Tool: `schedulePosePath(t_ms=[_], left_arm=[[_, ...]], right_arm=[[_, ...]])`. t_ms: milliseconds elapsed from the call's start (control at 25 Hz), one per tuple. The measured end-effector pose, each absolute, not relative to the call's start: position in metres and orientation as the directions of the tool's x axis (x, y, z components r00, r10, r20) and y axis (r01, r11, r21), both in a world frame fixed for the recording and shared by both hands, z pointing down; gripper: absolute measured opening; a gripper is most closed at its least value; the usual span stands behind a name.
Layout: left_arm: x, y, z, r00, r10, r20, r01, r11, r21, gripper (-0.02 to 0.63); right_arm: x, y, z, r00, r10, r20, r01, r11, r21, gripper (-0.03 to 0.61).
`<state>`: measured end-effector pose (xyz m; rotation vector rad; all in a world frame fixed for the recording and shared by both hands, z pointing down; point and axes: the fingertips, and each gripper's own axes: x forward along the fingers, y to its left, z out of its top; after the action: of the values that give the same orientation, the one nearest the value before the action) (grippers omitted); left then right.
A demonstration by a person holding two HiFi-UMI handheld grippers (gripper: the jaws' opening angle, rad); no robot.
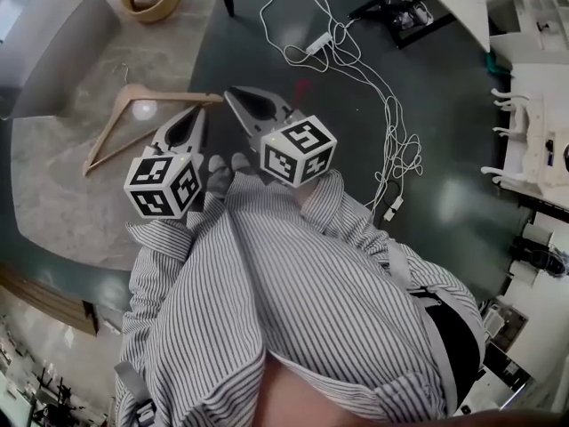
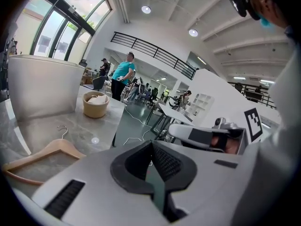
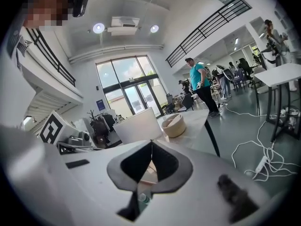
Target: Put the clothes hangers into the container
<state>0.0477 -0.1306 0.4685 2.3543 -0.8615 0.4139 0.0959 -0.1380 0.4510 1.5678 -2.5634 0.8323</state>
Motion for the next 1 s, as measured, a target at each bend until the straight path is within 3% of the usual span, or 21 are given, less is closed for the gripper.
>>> schedulePosePath(t_ms=[400, 1000], left_arm=[[0.039, -0.127, 0.477, 0.767, -0.452, 0.456, -0.636, -0.636, 0.438, 0.010], [0.027, -0.136, 0.535, 0.710, -0.361, 0.604, -0.624, -0.720, 0.304, 0.011]], right_arm=[[0.077, -0.136, 0.467, -0.517, -0.792, 0.325, -0.821, 0.352, -0.449, 0.015], [0.074, -0.135, 0.524, -0.517, -0.753, 0.407, -0.816, 0.290, -0.500, 0.015]])
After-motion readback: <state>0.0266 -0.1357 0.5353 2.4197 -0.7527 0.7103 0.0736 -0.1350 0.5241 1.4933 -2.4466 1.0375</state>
